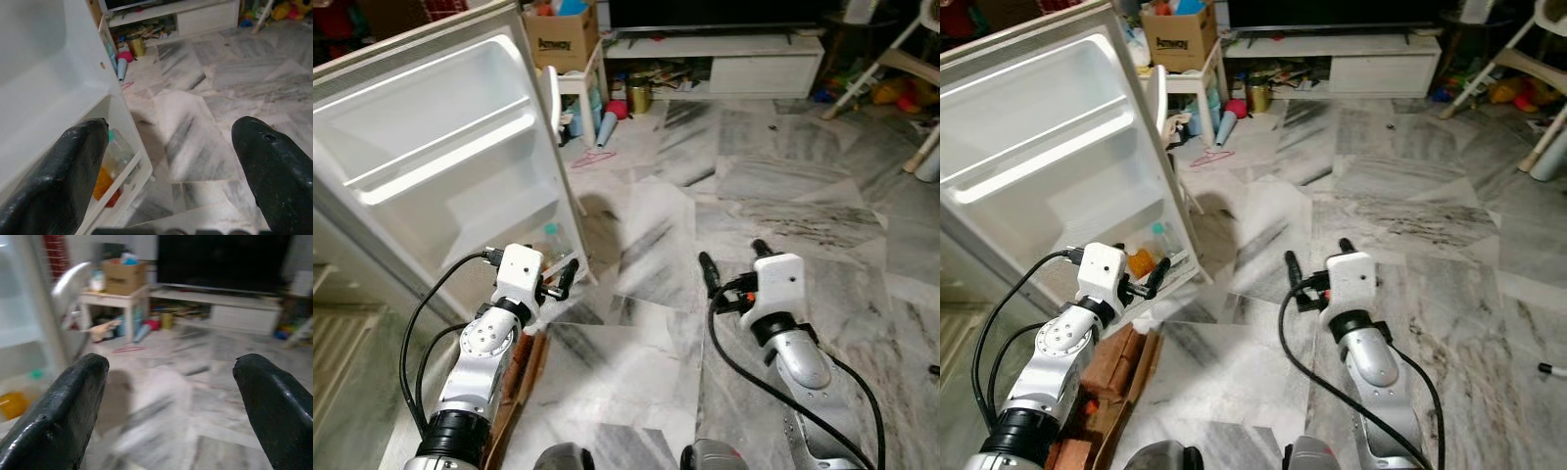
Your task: Restocking fridge
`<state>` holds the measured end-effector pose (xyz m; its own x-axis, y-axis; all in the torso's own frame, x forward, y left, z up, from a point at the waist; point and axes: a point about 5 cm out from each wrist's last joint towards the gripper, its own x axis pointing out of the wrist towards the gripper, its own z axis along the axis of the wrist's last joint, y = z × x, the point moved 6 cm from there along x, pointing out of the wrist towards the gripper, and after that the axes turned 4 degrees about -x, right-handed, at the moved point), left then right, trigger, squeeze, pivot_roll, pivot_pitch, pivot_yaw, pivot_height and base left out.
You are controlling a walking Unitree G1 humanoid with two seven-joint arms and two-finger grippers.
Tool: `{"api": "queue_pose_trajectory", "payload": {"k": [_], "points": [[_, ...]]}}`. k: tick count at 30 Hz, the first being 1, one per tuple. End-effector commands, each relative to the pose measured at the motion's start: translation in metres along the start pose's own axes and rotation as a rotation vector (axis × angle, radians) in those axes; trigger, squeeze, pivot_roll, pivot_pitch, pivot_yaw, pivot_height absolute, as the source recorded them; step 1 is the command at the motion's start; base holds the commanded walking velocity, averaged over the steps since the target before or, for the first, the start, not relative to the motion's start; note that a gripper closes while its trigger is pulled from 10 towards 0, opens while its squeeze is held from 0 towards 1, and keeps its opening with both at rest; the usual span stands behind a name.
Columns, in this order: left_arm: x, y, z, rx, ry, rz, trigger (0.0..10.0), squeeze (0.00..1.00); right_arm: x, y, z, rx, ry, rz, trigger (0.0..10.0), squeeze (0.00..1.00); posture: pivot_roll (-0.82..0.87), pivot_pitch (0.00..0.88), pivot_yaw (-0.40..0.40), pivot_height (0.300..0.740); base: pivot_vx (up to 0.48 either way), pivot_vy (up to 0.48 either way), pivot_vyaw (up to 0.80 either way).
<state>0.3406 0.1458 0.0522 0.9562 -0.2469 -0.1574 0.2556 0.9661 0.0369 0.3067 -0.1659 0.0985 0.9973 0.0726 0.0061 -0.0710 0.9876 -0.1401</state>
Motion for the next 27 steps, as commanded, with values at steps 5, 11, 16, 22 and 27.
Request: {"api": "queue_pose_trajectory", "payload": {"k": [5,11,16,22,27], "points": [[-0.011,0.024,0.006,0.024,-0.038,0.087,10.0,0.0,-0.014,-0.018,-0.007,0.073,0.047,-0.093,10.0,0.0,-0.05,0.02,0.053,0.74,0.0,0.0,0.0],[-0.023,0.034,0.003,0.042,-0.033,0.117,10.0,0.0,-0.034,-0.017,-0.023,0.062,0.093,-0.044,10.0,0.0,-0.02,0.041,0.022,0.74,0.0,0.0,0.0],[-0.037,0.039,-0.004,0.021,-0.022,0.157,10.0,0.0,-0.021,-0.006,-0.014,0.087,0.066,-0.02,10.0,0.0,0.0,0.051,0.01,0.74,0.0,0.0,0.0],[-0.036,0.028,0.004,0.008,-0.052,0.128,10.0,0.0,-0.013,0.002,-0.013,0.104,0.06,0.016,10.0,0.0,0.03,0.066,-0.016,0.74,0.0,-0.046,0.0],[-0.033,0.026,0.008,-0.002,-0.061,0.126,10.0,0.0,-0.002,0.009,-0.007,0.095,0.034,0.06,10.0,0.0,0.02,0.065,-0.02,0.74,0.0,-0.322,0.0]]}}
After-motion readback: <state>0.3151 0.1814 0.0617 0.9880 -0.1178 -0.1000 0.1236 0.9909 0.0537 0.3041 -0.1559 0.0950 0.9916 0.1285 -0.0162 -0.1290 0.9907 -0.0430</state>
